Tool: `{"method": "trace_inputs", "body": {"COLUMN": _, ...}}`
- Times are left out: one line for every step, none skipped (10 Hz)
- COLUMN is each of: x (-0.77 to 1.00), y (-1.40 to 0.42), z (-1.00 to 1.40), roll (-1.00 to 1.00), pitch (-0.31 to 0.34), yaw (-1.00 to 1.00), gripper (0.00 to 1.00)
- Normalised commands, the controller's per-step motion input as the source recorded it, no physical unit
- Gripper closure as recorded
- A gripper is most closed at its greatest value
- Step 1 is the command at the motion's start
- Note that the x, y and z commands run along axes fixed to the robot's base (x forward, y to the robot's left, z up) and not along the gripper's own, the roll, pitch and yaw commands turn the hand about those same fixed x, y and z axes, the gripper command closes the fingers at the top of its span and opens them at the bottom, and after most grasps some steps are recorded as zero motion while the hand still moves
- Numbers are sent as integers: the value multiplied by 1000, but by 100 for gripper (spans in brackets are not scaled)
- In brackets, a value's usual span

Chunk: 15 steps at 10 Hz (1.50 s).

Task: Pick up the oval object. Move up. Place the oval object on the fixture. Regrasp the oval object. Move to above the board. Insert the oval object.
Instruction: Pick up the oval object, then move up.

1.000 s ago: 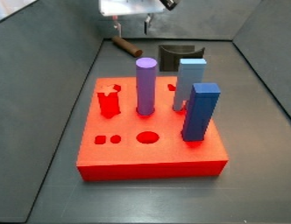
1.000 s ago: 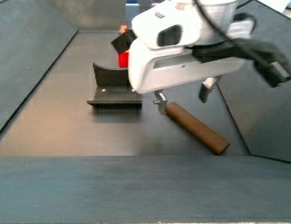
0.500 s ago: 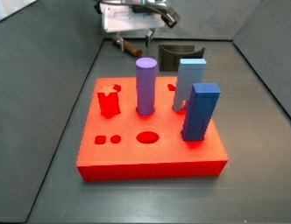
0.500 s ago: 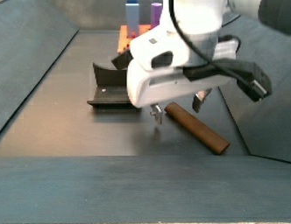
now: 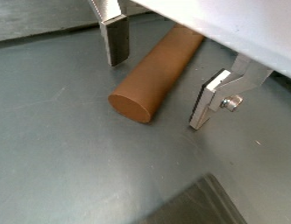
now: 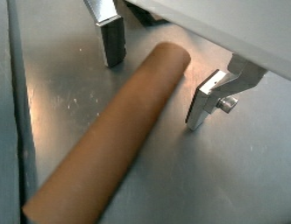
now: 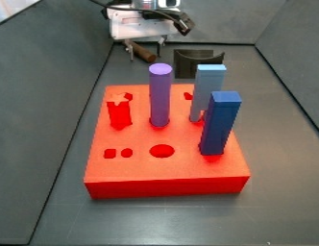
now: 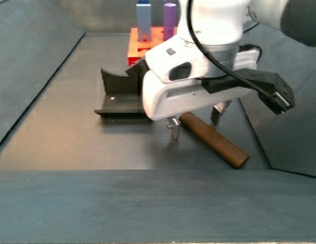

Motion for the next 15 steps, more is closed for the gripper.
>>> {"method": "trace_inputs", "body": {"x": 0, "y": 0, "z": 0, "roll": 0, "pitch": 0, "yaw": 0, "gripper": 0}}
{"method": "trace_inputs", "body": {"x": 0, "y": 0, "z": 0, "roll": 0, "pitch": 0, "yaw": 0, "gripper": 100}}
{"method": "trace_inputs", "body": {"x": 0, "y": 0, "z": 0, "roll": 0, "pitch": 0, "yaw": 0, "gripper": 100}}
{"method": "trace_inputs", "body": {"x": 0, "y": 0, "z": 0, "roll": 0, "pitch": 0, "yaw": 0, "gripper": 100}}
{"method": "trace_inputs", "body": {"x": 0, "y": 0, "z": 0, "roll": 0, "pitch": 0, "yaw": 0, "gripper": 100}}
{"method": "trace_inputs", "body": {"x": 0, "y": 0, "z": 0, "roll": 0, "pitch": 0, "yaw": 0, "gripper": 100}}
{"method": "trace_inputs", "body": {"x": 0, "y": 0, "z": 0, "roll": 0, "pitch": 0, "yaw": 0, "gripper": 100}}
{"method": "trace_inputs", "body": {"x": 0, "y": 0, "z": 0, "roll": 0, "pitch": 0, "yaw": 0, "gripper": 100}}
{"method": "trace_inputs", "body": {"x": 0, "y": 0, "z": 0, "roll": 0, "pitch": 0, "yaw": 0, "gripper": 100}}
{"method": "trace_inputs", "body": {"x": 0, "y": 0, "z": 0, "roll": 0, "pitch": 0, "yaw": 0, "gripper": 100}}
{"method": "trace_inputs", "body": {"x": 0, "y": 0, "z": 0, "roll": 0, "pitch": 0, "yaw": 0, "gripper": 100}}
{"method": "trace_inputs", "body": {"x": 0, "y": 0, "z": 0, "roll": 0, "pitch": 0, "yaw": 0, "gripper": 100}}
{"method": "trace_inputs", "body": {"x": 0, "y": 0, "z": 833, "roll": 0, "pitch": 0, "yaw": 0, "gripper": 100}}
{"method": "trace_inputs", "body": {"x": -37, "y": -30, "z": 772, "roll": -4, "pitch": 32, "yaw": -12, "gripper": 100}}
{"method": "trace_inputs", "body": {"x": -39, "y": -28, "z": 617, "roll": 11, "pitch": 62, "yaw": -16, "gripper": 100}}
